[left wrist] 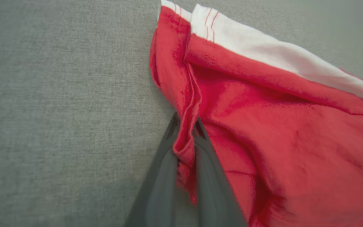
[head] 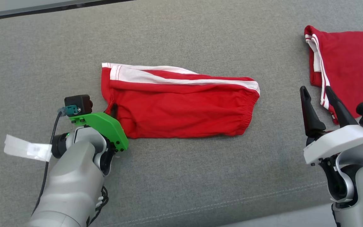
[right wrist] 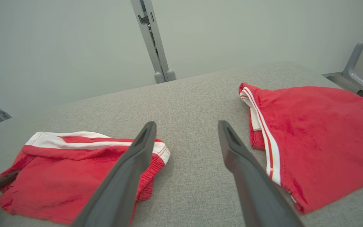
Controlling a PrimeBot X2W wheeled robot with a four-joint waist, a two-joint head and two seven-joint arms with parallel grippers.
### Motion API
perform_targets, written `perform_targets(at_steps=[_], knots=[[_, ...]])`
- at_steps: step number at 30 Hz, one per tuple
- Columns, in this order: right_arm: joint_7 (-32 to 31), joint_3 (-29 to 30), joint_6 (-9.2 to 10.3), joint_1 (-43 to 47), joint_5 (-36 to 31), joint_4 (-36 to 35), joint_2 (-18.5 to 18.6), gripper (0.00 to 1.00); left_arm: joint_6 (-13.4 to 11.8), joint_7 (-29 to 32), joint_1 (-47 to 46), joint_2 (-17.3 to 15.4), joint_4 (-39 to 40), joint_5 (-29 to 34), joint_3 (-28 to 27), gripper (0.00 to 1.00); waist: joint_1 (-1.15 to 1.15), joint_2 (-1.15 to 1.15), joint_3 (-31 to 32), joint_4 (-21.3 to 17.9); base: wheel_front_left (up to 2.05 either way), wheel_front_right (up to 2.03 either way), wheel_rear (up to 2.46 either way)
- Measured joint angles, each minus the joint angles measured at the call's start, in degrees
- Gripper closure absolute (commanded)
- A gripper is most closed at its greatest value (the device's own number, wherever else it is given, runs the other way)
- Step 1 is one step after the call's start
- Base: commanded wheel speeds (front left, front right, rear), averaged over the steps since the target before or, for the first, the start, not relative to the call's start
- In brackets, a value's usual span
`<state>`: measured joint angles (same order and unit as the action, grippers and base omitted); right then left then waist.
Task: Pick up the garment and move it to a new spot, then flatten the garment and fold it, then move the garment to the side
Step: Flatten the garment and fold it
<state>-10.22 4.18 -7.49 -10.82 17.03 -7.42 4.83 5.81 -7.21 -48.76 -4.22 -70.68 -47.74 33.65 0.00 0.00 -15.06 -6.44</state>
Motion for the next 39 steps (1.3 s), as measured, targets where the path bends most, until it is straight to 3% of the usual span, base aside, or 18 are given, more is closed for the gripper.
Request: perform_targets(at_steps=[12, 25, 27, 28, 29, 39], knots=[[-1.6, 0.5, 0.00, 3.7, 0.4, 3.2, 0.5, 0.00, -0.5, -6.8, 10.4, 1.1, 6.8, -4.2, -2.8, 1.00, 0.00, 0.00, 3.6, 5.0, 0.00, 0.00, 0.00], [-3.9, -1.7, 0.00, 4.6, 4.1, 8.4, 0.5, 0.00, -7.5, -7.7, 23.4, 1.3, 25.2, -6.1, -4.8, 1.00, 0.00, 0.00, 5.4, 8.7, 0.00, 0.00, 0.00], [-3.9, -2.4, 0.00, 4.5, 4.4, 9.2, 0.5, 0.00, -8.5, -7.7, 24.7, 0.8, 27.5, -5.9, -4.8, 0.64, 0.00, 0.00, 5.5, 8.9, 0.00, 0.00, 0.00], [-3.9, -2.8, 0.00, 4.2, 4.9, 9.5, 0.5, 0.00, -8.9, -7.7, 25.1, 0.5, 28.6, -5.9, -4.9, 0.36, 0.00, 0.00, 5.5, 8.9, 0.00, 0.00, 0.00], [-3.9, -3.2, 0.00, 3.8, 5.3, 10.0, 0.4, 0.00, -9.1, -7.7, 25.5, 0.0, 29.7, -5.8, -4.8, 0.00, 0.00, 0.00, 5.5, 9.0, 0.00, 0.00, 0.00], [-7.2, -4.1, 0.00, -1.6, 8.7, 16.7, 1.1, 0.00, -13.5, -7.9, 28.6, -4.3, 42.0, -0.8, -7.9, 0.00, 0.00, 0.00, 6.0, 10.1, 0.00, 0.00, 0.00]])
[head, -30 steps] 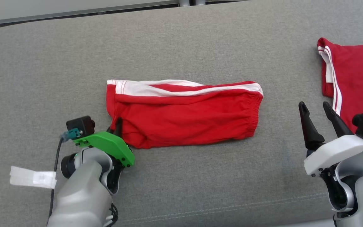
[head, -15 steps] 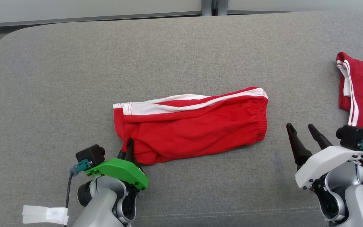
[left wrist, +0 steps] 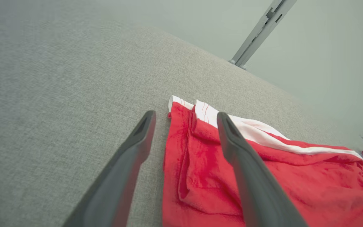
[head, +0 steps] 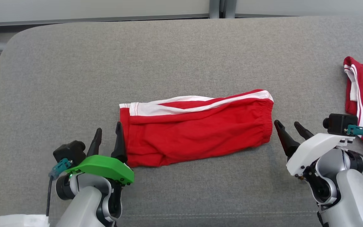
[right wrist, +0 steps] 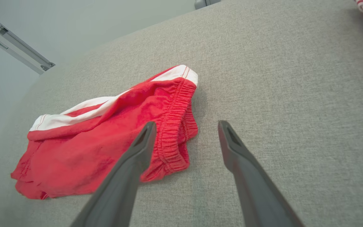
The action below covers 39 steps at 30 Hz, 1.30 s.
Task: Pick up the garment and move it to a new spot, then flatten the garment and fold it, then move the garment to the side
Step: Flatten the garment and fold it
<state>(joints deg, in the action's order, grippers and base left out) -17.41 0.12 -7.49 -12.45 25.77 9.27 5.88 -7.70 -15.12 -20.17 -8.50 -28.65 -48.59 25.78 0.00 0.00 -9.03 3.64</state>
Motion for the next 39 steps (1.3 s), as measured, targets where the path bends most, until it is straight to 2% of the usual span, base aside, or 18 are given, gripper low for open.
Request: perform_targets(at_steps=[7, 14, 21, 27, 28, 29, 30, 32, 39], knots=[[-3.3, 1.0, 0.00, -3.7, 3.6, 6.5, 0.0, 0.00, -2.6, 0.0, 3.8, -1.5, 8.3, 3.0, -1.2, 0.00, 0.00, 0.00, 0.5, 2.3, 0.00, 0.00, 0.00], [-9.6, 2.1, 0.00, -8.6, 4.0, 15.0, 3.2, 0.00, -4.0, 0.3, 6.2, -1.9, 13.8, 3.9, -0.4, 0.00, 0.00, 0.00, 0.2, 5.1, 0.00, 0.00, 0.00], [-13.2, 4.4, 0.00, -10.7, 8.4, 20.3, 3.3, 0.00, -4.7, 0.6, 7.0, -1.7, 16.0, 3.9, 0.2, 0.00, 0.00, 0.00, 0.0, 8.5, 0.00, 0.00, 0.00], [-14.5, 4.1, 0.00, -11.4, 10.1, 22.5, 3.4, 0.00, -5.0, 0.6, 7.6, -1.7, 16.8, 3.9, 0.0, 0.00, 0.00, 0.00, 0.0, 10.6, 0.00, 0.00, 0.00], [-14.6, 3.9, 0.00, -11.5, 10.3, 22.8, 3.6, 0.21, -5.0, 0.6, 7.7, -1.7, 16.9, 3.9, 0.0, 0.00, 0.00, 0.00, 0.0, 10.8, 0.00, 0.00, 0.00], [-14.8, 3.7, 0.00, -11.6, 10.5, 23.1, 3.7, 0.53, -5.0, 0.6, 7.7, -1.7, 17.0, 3.9, -0.1, 0.00, 0.00, 0.00, 0.0, 11.0, 0.00, 0.00, 0.00], [-14.8, 3.4, 0.00, -11.7, 10.7, 23.3, 3.8, 0.65, -5.0, 0.6, 7.8, -1.8, 17.1, 3.9, -0.1, 0.00, 0.00, 0.00, 0.1, 11.1, 0.00, 0.00, 0.00], [-14.8, 3.0, 0.00, -11.8, 11.2, 23.8, 3.8, 1.00, -5.1, 0.6, 7.9, -1.8, 17.2, 3.9, -0.3, 0.00, 0.00, 0.00, 0.1, 11.2, 0.00, 0.00, 0.00], [-13.7, 1.7, -0.01, -11.8, 12.9, 24.7, 4.3, 1.00, -5.2, 0.4, 8.3, -2.0, 17.4, 3.9, -0.8, 0.00, 0.00, 0.00, 0.2, 10.7, 0.00, 0.00, 0.00]])
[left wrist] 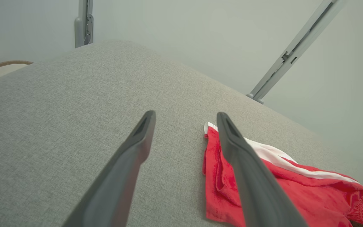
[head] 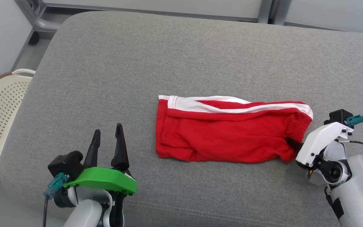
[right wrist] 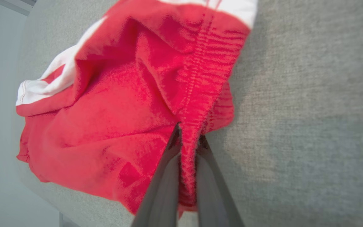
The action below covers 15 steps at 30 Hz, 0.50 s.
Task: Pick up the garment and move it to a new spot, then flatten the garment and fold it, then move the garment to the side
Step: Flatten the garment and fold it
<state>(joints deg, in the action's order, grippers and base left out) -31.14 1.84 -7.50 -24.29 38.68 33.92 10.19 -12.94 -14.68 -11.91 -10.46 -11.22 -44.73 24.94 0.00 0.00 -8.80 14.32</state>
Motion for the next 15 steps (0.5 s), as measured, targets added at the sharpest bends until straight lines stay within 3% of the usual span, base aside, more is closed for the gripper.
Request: perform_targets(at_steps=[15], knots=[[-1.1, 1.7, 0.01, -0.5, 2.2, -3.2, 9.3, 1.00, -0.3, 0.9, 0.8, -1.2, 3.7, 1.5, 1.3, 0.00, 0.00, 0.00, 1.3, -4.4, 0.00, 0.00, 0.00]])
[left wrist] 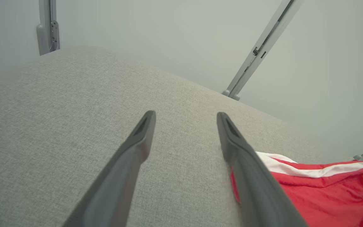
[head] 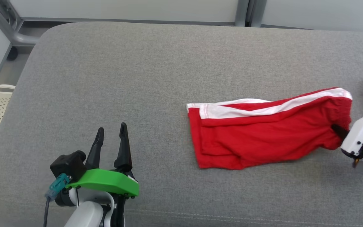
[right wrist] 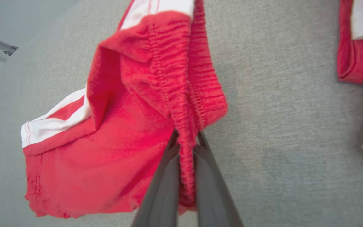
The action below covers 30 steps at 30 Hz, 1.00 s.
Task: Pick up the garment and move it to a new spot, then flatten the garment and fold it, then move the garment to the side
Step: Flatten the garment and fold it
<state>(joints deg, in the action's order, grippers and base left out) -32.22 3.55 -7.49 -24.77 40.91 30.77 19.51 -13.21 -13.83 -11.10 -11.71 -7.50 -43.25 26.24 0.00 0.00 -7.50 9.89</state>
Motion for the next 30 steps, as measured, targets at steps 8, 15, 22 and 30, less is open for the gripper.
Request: perform_targets(at_steps=[8, 15, 22, 30], knots=[[-1.3, 5.8, 0.00, 1.1, -3.9, 0.1, 2.5, 1.00, -0.4, 0.6, 1.0, -0.5, 0.9, -0.1, 0.2, 0.00, 0.00, 0.00, 0.8, -2.3, 0.00, 0.00, 0.00], [-2.7, 2.4, 0.00, 1.0, -3.7, -4.6, -0.9, 1.00, -0.4, 0.7, 1.3, -0.6, 1.0, -0.6, 0.2, 0.00, 0.00, 0.00, 1.9, -2.9, 0.00, 0.00, 0.00], [-5.6, -3.9, 0.00, 1.4, -3.1, -12.9, -2.0, 1.00, -0.4, 0.9, 2.1, -0.5, 1.4, -1.1, 0.3, 0.00, 0.00, 0.00, 3.2, -2.5, 0.00, 0.00, 0.00], [-9.3, -10.4, 0.00, 0.8, -4.4, -16.5, -3.3, 1.00, -0.3, 0.6, 2.3, -0.4, 1.7, -2.0, -0.1, 0.00, 0.00, 0.00, 3.9, -1.0, 0.00, 0.00, 0.00]])
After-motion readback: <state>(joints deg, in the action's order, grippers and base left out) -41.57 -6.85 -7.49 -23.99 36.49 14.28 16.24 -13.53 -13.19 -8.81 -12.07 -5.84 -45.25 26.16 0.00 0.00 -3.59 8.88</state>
